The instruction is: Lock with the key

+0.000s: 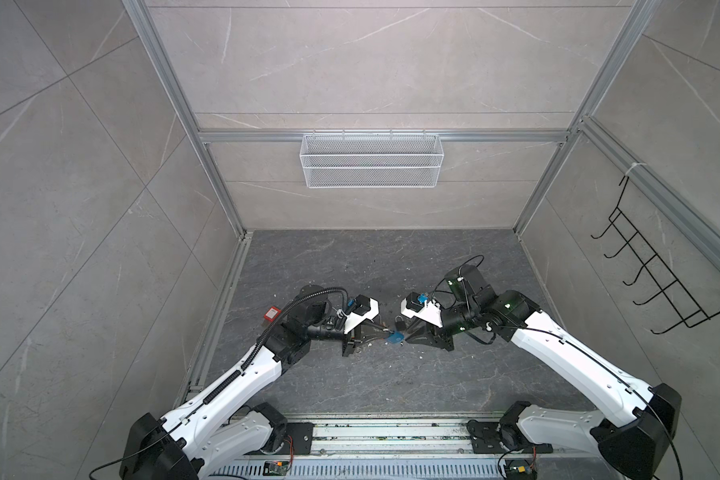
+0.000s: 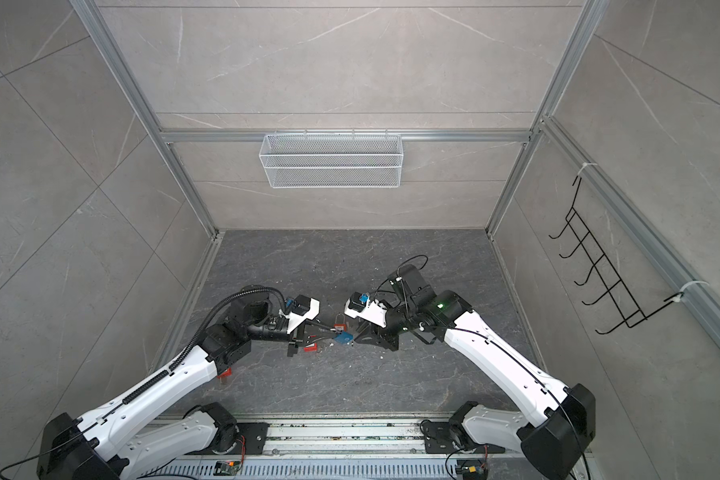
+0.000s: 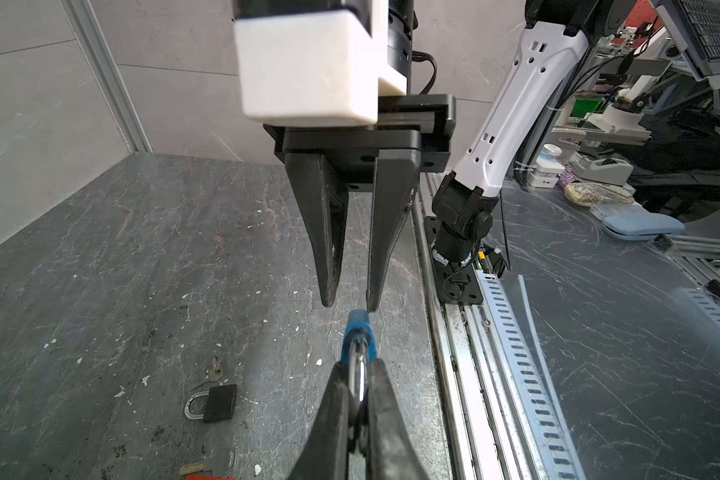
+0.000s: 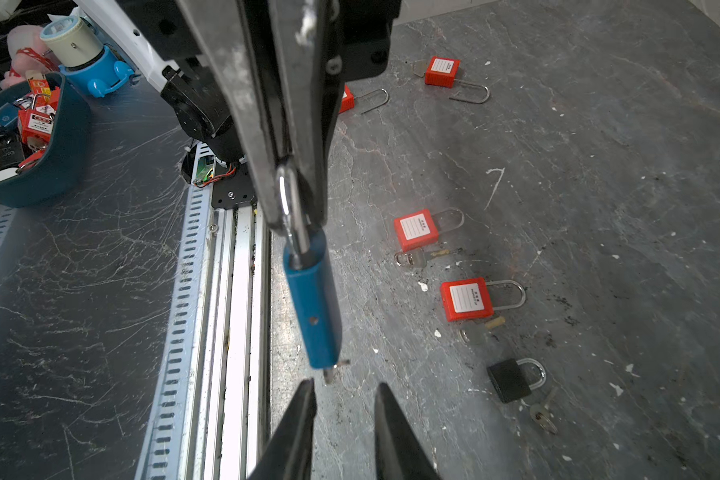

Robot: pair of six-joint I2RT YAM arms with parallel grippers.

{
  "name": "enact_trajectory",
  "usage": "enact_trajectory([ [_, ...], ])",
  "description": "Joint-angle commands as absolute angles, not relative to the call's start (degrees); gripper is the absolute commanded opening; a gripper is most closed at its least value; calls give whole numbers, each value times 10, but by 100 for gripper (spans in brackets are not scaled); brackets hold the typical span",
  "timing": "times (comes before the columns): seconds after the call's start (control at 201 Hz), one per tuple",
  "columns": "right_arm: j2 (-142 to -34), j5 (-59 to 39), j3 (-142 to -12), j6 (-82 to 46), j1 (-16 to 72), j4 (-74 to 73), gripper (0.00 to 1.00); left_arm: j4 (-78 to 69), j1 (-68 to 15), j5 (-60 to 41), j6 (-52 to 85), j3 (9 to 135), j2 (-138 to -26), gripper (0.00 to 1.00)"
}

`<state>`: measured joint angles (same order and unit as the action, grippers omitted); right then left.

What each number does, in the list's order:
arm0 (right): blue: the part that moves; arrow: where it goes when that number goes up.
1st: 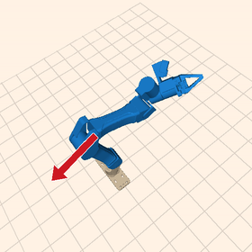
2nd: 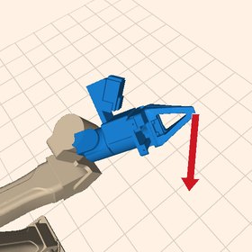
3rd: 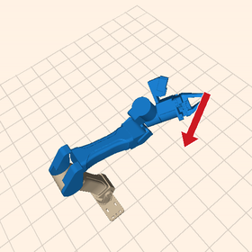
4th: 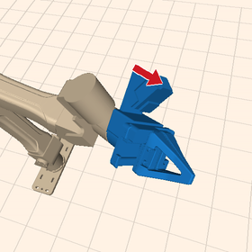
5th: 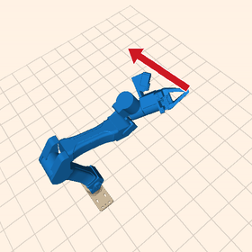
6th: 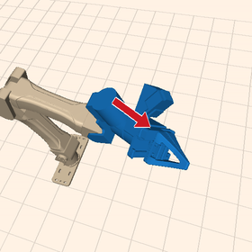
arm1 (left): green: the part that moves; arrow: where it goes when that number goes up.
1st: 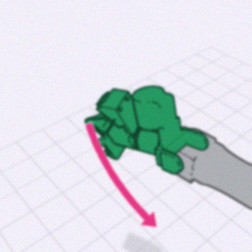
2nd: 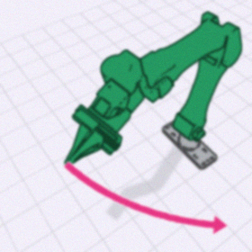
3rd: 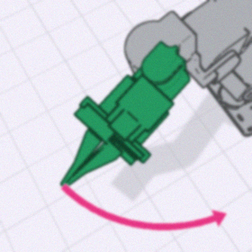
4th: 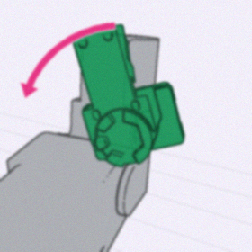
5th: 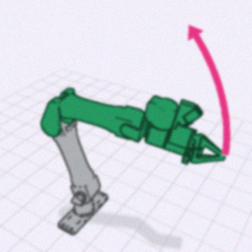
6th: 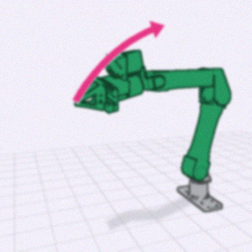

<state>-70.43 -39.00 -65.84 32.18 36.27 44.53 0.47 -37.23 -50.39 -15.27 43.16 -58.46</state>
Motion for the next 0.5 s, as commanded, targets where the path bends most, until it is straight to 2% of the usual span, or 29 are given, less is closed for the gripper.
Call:
enact_trajectory([
  [0.0,-714,-408,-653,327,365,435,26,-18,-374,-537,-159,458,-584,0],
  [0.224,-731,-438,-652,338,369,450,24,-21,-374,-537,-158,463,-588,0],
  [0.344,-734,-444,-649,339,370,446,18,-22,-374,-536,-157,465,-591,0],
  [0.498,-741,-450,-649,344,371,460,29,-21,-374,-533,-159,468,-589,0],
])
